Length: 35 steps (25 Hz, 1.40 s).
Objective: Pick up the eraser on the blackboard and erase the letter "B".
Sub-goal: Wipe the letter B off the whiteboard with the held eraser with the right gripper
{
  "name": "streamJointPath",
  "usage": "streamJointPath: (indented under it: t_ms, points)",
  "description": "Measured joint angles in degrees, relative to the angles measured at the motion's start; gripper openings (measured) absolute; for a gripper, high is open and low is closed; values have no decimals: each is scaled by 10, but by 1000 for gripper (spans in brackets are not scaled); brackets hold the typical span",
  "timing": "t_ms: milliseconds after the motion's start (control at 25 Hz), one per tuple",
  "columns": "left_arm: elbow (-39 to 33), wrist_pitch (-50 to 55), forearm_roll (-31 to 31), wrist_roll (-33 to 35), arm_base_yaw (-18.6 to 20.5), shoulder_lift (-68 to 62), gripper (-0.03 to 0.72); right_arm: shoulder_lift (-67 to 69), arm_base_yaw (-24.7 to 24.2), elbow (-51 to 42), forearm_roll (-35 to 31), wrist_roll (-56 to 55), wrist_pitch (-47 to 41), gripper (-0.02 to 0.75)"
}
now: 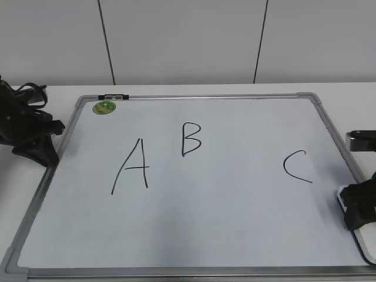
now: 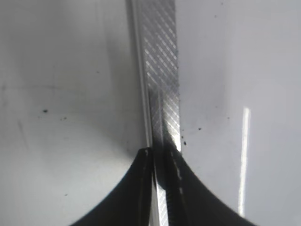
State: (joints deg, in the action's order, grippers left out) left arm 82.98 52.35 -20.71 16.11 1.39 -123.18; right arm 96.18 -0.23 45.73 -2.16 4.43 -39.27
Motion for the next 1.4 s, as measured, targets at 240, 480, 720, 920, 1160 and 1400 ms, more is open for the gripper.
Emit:
streamJointPath:
  t_ms: [240, 480, 720, 920, 1160, 1400]
  points:
    - [0, 0, 0, 0, 0, 0, 36, -14, 0, 56, 0, 0, -85, 538]
    - [0, 0, 0, 0, 0, 0, 36, -22, 6, 191, -13, 17, -206, 538]
    - [0, 0, 0, 0, 0, 0, 36, -10, 70, 319, -8, 22, -271, 538]
    - [0, 0, -1, 0, 0, 0, 36, 65, 136, 448, -8, 23, -306, 538]
    - [0, 6, -1, 0, 0, 0, 36, 184, 169, 565, -7, 28, -307, 538]
    - [0, 7, -1, 0, 0, 0, 38, 283, 169, 656, -6, 29, -308, 538]
